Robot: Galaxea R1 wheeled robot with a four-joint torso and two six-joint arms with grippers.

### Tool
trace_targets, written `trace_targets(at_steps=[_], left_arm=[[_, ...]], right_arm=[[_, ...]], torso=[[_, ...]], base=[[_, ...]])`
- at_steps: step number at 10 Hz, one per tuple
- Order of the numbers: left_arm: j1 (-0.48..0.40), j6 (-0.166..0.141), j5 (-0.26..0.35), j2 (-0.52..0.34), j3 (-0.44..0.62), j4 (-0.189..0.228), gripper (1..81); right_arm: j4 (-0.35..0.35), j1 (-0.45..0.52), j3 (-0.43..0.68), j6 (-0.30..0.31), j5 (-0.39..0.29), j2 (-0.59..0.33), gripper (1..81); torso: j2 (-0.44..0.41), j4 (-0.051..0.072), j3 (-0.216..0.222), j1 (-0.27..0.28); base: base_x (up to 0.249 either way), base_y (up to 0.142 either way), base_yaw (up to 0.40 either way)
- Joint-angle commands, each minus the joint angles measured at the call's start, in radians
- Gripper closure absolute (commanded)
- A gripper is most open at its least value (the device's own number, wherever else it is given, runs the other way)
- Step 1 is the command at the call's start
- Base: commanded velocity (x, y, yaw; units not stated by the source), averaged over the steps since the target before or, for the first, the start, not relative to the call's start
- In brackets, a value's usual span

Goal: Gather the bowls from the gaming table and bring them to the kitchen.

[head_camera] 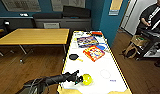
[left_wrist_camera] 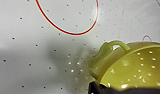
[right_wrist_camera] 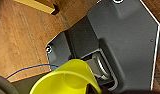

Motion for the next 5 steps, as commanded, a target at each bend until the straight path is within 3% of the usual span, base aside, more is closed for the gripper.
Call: trace_targets(at_steps=[1,5], left_arm=[[-0.275,-0.017,0.014,-0.139,0.379,0.005,81.1],[-0.285,-0.013,0.021,-0.215,0.496,0.017,81.1]], right_arm=[[-0.024,0.019,0.003,0.002,-0.054,-0.001,81.1],[-0.027,0.021,0.003,0.002,-0.058,-0.003,81.1]], torso=[[0.0,0.0,0.0,0.0],[0.0,0.0,0.0,0.0]], base=[[0.0,0.0,0.0],[0.0,0.0,0.0]])
